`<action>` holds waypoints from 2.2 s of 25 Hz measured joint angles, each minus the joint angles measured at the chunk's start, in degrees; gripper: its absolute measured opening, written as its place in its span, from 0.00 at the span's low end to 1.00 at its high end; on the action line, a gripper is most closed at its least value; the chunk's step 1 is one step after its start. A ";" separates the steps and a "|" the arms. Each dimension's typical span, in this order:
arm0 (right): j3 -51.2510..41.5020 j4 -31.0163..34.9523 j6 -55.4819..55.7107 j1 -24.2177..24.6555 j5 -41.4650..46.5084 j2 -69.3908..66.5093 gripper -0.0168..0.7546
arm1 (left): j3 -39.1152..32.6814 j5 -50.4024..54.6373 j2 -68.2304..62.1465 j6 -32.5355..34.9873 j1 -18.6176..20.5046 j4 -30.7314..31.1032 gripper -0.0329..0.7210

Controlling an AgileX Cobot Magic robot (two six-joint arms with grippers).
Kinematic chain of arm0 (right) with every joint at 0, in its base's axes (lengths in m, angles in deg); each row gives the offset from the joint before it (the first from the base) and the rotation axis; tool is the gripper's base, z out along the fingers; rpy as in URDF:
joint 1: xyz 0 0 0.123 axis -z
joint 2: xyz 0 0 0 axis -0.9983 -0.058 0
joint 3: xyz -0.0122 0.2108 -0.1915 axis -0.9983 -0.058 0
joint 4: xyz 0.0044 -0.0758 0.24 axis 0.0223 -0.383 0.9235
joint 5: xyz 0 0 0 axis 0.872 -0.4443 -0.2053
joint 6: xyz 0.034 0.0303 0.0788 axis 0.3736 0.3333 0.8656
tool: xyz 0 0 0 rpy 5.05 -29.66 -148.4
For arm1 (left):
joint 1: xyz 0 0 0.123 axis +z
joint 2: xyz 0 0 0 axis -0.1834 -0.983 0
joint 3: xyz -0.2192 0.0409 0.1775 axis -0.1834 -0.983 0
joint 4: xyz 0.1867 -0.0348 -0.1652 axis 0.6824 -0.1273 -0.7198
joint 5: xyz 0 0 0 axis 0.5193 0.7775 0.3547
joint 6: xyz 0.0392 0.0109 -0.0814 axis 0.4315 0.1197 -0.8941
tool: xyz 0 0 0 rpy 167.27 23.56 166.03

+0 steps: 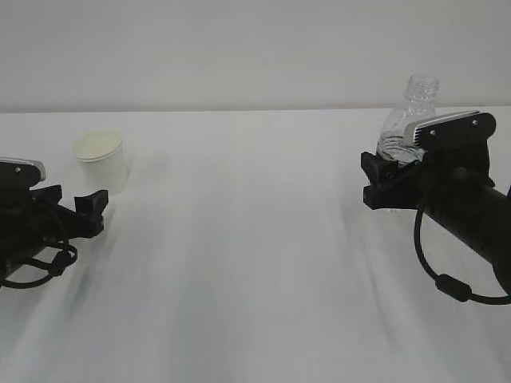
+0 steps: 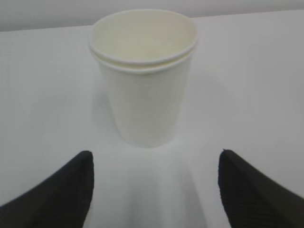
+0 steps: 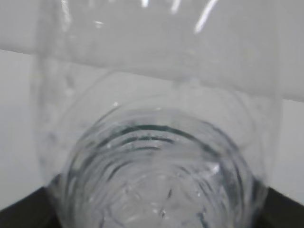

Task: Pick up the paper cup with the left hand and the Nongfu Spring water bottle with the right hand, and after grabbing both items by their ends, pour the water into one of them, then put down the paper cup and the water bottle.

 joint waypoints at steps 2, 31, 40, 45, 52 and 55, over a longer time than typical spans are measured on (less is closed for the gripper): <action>0.00 0.00 -0.12 0.00 0.00 0.00 0.66 | 0.99 0.00 -0.52 -0.78 1.60 2.33 0.82; 0.00 -2.45 -0.33 0.00 0.95 0.00 0.66 | 16.35 0.41 -11.72 -3.23 5.14 11.39 0.82; 0.00 -2.45 -0.33 0.00 0.95 0.00 0.66 | 20.20 0.98 -13.28 -3.36 5.14 11.29 0.81; 0.00 -2.45 -0.33 0.00 0.95 0.00 0.66 | 22.03 2.20 -13.28 -3.68 5.14 11.18 0.80; 0.00 -2.45 -0.33 0.00 0.95 0.00 0.66 | 23.86 3.52 -13.75 -3.79 5.14 11.18 0.79; 0.00 -2.45 -0.33 0.00 0.95 0.00 0.66 | 24.25 3.80 -14.00 -3.79 5.14 11.18 0.78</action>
